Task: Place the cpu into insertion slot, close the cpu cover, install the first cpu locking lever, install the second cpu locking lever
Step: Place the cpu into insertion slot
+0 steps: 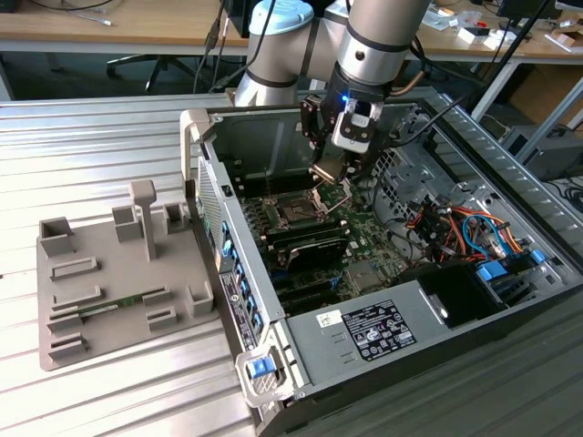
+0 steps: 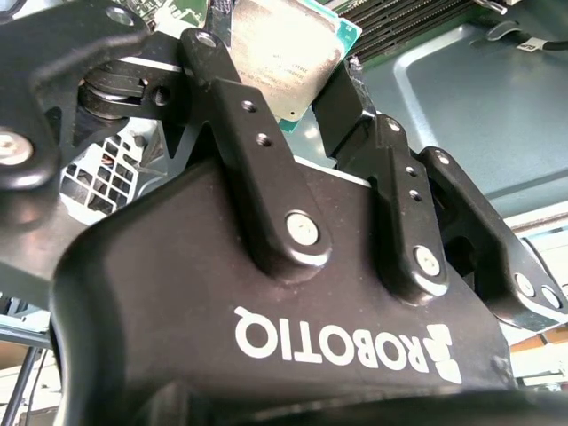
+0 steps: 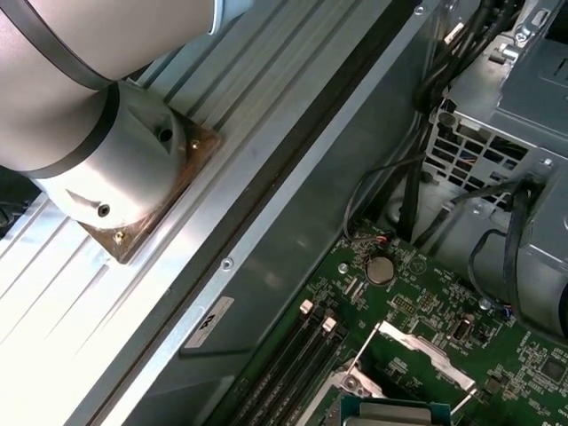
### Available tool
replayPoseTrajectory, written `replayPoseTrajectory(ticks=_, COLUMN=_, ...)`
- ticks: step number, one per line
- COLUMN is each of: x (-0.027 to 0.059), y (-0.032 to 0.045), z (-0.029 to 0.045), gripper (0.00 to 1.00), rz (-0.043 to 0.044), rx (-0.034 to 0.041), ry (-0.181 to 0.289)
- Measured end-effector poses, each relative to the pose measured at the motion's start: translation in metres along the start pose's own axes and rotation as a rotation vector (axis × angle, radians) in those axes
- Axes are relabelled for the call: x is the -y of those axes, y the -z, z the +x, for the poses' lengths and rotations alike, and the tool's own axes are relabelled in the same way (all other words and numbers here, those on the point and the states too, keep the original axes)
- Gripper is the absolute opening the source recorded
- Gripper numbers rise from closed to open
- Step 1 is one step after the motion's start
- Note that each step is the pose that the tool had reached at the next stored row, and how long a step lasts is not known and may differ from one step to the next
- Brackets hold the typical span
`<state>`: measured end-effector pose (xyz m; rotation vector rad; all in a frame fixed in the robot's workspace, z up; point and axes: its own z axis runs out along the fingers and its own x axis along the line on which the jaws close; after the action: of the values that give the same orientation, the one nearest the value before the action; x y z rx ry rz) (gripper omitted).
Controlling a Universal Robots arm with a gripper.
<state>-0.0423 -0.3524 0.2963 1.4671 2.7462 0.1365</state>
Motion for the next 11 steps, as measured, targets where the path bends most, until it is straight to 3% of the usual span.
replayPoseTrajectory(ticks=11, x=0.0, y=-0.0004, z=0.0, gripper=0.54, rz=-0.0004, rx=0.0017, ry=-0.018)
